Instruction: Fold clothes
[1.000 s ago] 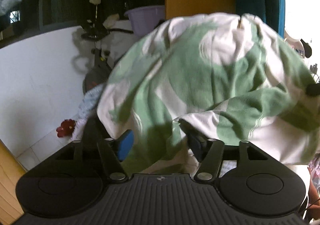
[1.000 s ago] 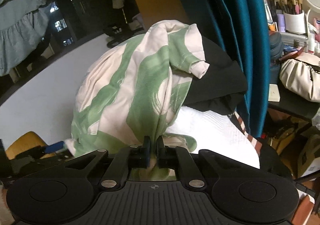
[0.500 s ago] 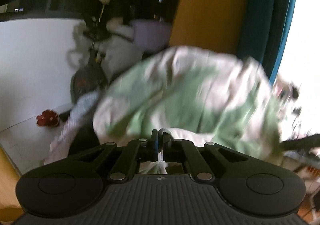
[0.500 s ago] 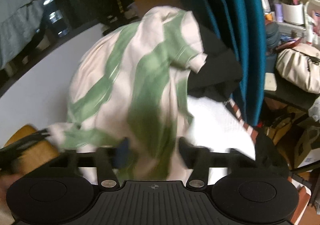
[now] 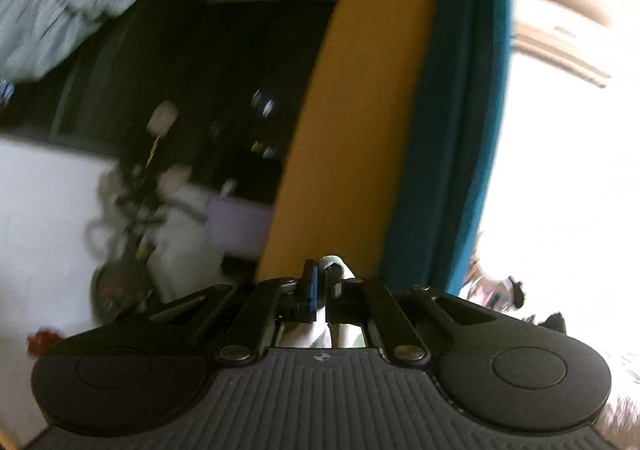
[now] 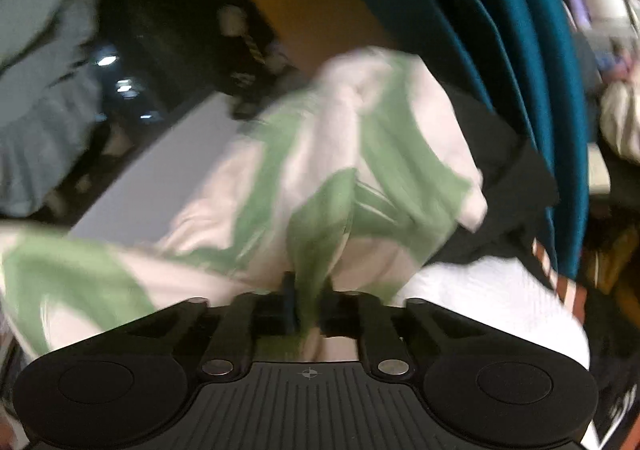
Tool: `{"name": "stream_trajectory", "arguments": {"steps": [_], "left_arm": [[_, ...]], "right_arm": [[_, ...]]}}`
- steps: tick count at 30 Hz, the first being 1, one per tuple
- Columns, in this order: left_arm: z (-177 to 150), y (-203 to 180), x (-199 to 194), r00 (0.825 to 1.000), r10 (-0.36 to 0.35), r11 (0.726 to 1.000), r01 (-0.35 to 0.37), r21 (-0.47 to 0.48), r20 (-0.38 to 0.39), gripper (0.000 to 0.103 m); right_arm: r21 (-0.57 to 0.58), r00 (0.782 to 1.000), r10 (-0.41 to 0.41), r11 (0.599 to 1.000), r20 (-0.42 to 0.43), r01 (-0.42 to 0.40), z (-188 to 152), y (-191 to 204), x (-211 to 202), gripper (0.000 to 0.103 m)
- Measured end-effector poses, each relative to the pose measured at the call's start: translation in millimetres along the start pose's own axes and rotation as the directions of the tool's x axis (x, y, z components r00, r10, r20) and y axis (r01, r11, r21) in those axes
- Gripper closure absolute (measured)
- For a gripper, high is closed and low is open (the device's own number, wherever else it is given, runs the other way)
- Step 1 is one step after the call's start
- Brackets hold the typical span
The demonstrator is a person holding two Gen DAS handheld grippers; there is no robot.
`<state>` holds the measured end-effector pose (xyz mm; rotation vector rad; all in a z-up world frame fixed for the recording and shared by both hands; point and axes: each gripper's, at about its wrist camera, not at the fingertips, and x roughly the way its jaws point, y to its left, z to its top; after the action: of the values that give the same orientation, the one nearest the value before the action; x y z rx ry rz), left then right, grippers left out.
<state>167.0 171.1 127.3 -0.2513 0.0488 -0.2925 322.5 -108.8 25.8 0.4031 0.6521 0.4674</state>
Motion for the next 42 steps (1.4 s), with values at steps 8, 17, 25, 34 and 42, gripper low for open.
{"name": "stream_trajectory", "arguments": {"steps": [8,17,25,34,42], "left_arm": [[20.6,-76.5,-9.1,0.985,-0.167,0.983,0.163,0.084,0.052,0.1],[-7.6,-162.0,-6.2,0.953,-0.301,0.948,0.303,0.095,-0.036,0.1],[-23.3,-186.6,-27.8,0.98,-0.197,0.977,0.196,0.081,0.009,0.1],[-10.4,-170.7,-58.4,0.996,-0.069,0.993,0.063,0.098,0.054,0.1],[3.9,-117.3,-73.2,0.997,0.015,0.996,-0.021,0.085,0.072,0.1]], "right_arm": [[-0.064,0.988,0.013,0.998,0.151,-0.003,-27.3,-23.0,-115.5,0.101],[0.111,0.967,-0.103,0.991,0.234,0.079,-55.1,-115.0,-233.9,0.099],[0.107,0.986,-0.119,0.988,0.117,0.107,-72.4,-148.9,-229.0,0.06],[0.088,0.996,0.011,0.996,0.087,-0.019,-38.5,-131.0,-163.4,0.02],[0.07,0.997,0.026,0.997,0.068,-0.031,-2.0,-83.3,-68.8,0.008]]}}
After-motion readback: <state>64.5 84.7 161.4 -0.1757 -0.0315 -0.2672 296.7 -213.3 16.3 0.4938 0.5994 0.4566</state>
